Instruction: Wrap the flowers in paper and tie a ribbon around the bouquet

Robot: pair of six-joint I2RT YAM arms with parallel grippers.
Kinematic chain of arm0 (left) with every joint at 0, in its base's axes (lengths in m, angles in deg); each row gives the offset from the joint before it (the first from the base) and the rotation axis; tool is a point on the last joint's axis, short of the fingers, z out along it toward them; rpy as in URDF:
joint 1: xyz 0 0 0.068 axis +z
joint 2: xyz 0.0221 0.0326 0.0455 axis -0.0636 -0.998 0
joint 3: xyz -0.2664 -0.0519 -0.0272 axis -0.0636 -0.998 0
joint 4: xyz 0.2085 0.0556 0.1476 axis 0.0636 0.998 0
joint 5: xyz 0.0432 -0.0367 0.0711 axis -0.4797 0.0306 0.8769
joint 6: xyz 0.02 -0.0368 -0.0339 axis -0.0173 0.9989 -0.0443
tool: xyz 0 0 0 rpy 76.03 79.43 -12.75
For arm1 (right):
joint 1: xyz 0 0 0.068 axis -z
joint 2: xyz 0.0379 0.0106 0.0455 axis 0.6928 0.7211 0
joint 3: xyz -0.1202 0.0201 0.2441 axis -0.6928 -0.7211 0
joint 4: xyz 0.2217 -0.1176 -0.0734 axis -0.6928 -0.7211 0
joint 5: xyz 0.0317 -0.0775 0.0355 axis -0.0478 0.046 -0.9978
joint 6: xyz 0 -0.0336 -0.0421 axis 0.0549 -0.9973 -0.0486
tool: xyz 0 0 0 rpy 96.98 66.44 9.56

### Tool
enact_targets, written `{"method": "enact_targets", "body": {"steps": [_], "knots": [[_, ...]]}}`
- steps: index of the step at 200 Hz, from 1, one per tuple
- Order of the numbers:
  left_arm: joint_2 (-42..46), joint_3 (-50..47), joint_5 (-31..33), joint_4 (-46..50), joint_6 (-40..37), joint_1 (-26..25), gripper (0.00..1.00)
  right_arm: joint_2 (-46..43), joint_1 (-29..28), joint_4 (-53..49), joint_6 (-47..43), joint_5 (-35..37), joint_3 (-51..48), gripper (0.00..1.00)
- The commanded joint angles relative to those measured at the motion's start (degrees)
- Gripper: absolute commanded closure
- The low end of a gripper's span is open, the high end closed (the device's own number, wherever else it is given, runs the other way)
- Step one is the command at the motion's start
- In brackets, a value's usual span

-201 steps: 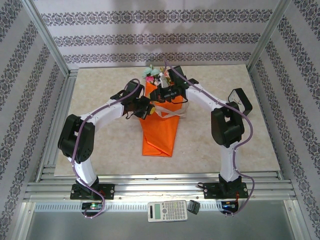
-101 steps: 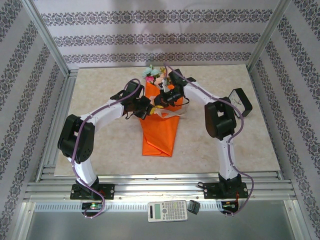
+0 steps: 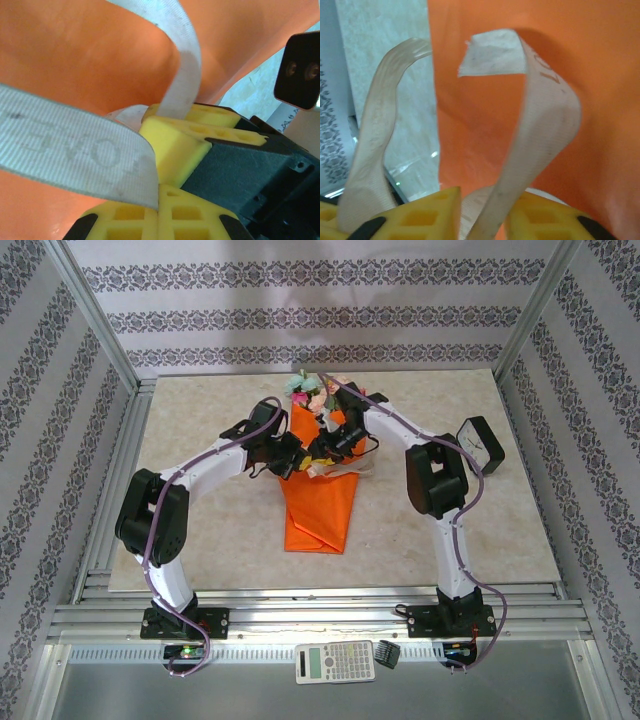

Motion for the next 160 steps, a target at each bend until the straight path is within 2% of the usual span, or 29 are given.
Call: {"method": "enact_targets", "body": {"steps": [1,57,91,155,160], "knots": [[-1.8,3.2,-0.2,-1.7,-2.7,0.9,1.0,-2.5,0.0,-2.2,-0.4,-0.8,0.7,0.65],[-5.8,7.5,-1.9,-0.6,-5.9,2.6,1.0,-3.8,1.2,-4.0,2.0,3.0,5.9,0.57],[-9.2,11.4,-3.1,1.3,-8.9,3.8,1.0,-4.4,2.3,-4.6,4.0,6.5,6.4,0.56],[-19.8,23.2,-5.2,6.5,-18.9,6.3,1.0,-12.6,4.4,0.9,10.2,19.4,-3.4,0.56],[-20.8,24.2,-5.9,6.1,-19.6,6.4,0.98,-13.5,4.6,1.3,10.7,20.3,-4.5,0.56]]}}
